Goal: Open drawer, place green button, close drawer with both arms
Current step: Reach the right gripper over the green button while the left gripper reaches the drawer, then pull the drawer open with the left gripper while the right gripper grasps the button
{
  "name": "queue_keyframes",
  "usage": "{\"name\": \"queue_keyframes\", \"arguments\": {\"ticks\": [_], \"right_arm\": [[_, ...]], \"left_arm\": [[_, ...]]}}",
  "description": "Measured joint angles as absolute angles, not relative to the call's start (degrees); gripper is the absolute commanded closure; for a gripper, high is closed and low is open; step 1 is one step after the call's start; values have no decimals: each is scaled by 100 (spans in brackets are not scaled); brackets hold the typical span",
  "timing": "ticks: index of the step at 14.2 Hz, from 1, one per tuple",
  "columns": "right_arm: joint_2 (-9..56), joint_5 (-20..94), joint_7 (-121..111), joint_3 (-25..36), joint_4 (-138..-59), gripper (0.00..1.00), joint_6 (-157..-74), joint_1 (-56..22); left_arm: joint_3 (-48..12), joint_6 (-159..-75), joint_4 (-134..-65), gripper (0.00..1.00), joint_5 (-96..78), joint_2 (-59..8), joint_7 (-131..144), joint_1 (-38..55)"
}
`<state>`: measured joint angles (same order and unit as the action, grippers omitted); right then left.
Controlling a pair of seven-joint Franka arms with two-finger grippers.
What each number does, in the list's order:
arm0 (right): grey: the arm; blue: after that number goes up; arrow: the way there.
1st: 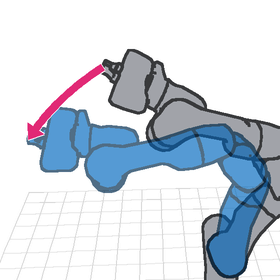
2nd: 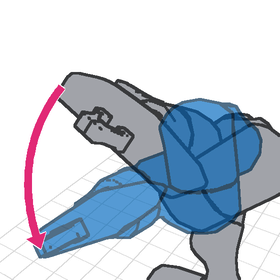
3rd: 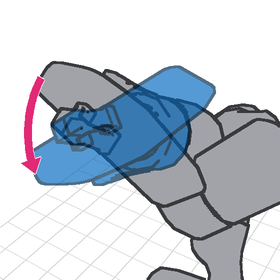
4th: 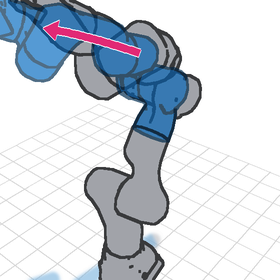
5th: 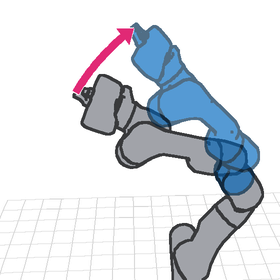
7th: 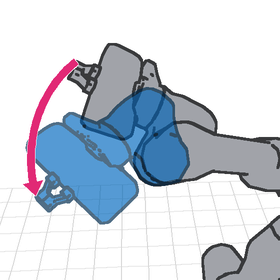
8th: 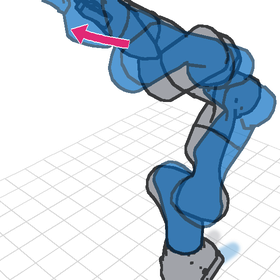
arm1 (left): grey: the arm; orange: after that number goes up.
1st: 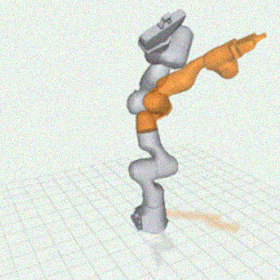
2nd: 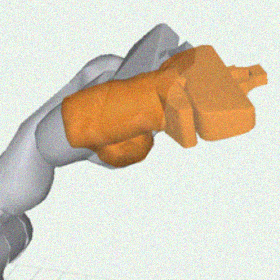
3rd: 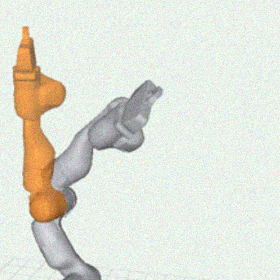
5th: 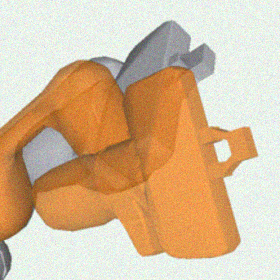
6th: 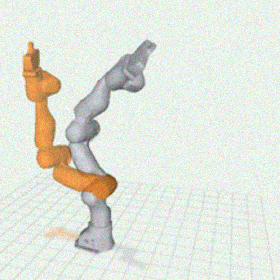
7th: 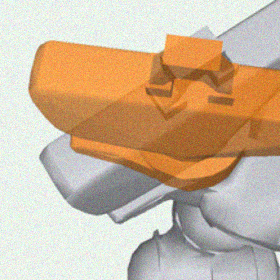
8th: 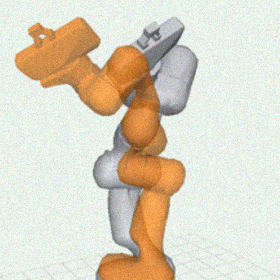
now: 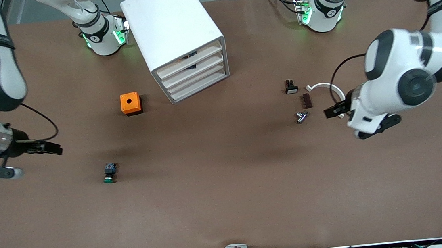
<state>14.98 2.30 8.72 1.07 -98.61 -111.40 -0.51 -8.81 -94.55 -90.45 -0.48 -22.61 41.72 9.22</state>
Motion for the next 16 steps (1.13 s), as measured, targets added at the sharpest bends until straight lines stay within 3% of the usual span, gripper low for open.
{"name": "queue_keyframes", "arguments": {"ticks": [5,12,16], "right_arm": [[2126,233,1135,139,-10475,0,-12560,-208],[2625,238,2064,110,-10507,0,-13222,-682],[2791,228,2096,135,-11123,0,-14309,-719]], "left_arm": [[-901,-9451,-8570,0,-322,-3258,7687,1933],[-903,-9425,-8550,0,-2299,-3858,10898,2571],[-899,-9425,-8550,28,-3583,-4212,11927,2763]]}}
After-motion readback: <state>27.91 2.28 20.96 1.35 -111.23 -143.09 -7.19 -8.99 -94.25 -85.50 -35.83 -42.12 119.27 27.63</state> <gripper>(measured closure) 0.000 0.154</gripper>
